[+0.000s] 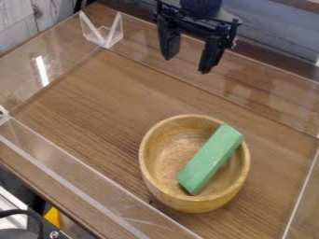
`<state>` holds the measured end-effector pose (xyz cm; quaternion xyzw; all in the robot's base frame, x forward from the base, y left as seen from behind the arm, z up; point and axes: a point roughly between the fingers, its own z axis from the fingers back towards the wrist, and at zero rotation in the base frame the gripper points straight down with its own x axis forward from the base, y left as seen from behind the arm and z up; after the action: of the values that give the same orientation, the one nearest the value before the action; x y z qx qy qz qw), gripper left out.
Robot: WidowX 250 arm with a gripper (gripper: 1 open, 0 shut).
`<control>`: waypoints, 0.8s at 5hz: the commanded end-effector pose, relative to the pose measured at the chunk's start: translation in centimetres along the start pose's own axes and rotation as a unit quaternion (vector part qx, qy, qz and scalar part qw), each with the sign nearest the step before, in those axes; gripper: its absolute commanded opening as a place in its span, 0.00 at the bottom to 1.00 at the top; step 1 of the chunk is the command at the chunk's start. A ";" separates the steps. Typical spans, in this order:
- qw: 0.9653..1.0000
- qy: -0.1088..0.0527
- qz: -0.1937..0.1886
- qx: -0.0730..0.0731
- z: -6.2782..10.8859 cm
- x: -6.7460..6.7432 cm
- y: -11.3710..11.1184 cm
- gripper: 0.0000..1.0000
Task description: Remove the green block from inside the brown bowl and put it on the table
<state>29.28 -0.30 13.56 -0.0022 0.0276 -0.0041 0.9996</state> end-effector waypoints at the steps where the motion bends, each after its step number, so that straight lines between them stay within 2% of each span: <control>1: 1.000 0.003 0.000 -0.003 -0.7 -0.7 -0.9 1.00; 2: 0.999 0.014 -0.028 -0.007 -2.2 -1.8 -3.0 1.00; 3: 0.998 0.017 -0.057 -0.008 -3.4 -2.3 -5.5 1.00; 4: 0.995 0.018 -0.093 -0.008 -4.4 -3.1 -9.1 0.00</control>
<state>25.57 -9.28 8.57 -0.0091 0.0608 -0.0982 0.9933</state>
